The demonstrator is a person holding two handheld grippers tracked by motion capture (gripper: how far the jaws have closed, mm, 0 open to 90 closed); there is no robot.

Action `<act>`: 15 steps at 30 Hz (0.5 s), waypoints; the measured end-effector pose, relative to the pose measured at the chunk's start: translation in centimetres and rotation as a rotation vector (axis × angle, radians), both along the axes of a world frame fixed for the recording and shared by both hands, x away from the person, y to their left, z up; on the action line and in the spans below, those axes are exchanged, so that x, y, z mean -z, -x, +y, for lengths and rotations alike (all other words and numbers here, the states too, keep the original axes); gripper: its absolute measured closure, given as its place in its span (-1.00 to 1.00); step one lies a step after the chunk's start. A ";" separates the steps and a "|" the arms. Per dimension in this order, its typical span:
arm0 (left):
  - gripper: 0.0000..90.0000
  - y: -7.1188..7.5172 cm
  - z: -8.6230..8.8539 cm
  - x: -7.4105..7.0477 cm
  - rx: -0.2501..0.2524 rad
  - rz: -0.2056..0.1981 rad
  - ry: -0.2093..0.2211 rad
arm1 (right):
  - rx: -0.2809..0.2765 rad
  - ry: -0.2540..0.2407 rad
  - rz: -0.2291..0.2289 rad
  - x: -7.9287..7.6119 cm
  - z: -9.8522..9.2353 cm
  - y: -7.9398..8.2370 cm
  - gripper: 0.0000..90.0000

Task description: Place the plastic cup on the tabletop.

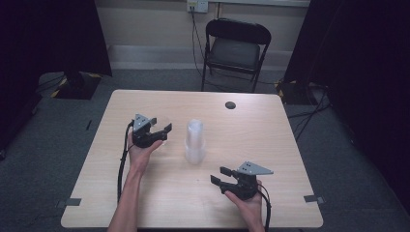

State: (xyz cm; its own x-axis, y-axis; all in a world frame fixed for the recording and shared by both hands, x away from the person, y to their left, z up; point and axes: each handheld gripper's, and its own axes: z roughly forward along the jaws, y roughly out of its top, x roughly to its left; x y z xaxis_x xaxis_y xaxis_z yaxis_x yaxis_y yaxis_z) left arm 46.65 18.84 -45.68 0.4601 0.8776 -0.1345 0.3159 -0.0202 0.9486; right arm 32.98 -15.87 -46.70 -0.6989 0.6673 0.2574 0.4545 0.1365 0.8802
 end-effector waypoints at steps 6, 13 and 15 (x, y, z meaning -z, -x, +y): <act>-0.38 -0.5 0.0 0.7 -0.004 0.010 0.000 | -0.010 -0.001 0.012 0.2 0.2 0.0 -0.01; -0.39 -1.0 -0.1 1.6 -0.002 0.038 0.011 | -0.008 -0.004 0.029 0.5 -0.1 0.0 -0.01; -0.40 -0.9 -0.2 1.5 0.005 0.038 0.006 | -0.005 -0.002 0.032 0.6 -0.2 0.0 -0.01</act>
State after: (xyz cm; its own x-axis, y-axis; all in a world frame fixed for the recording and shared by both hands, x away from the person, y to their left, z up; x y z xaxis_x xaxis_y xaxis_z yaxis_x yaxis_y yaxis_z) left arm 47.59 18.65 -47.22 0.4584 0.8746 -0.1576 0.3518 -0.0157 0.9359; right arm 32.98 -16.03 -47.28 -0.6937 0.6630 0.2816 0.4820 0.1369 0.8654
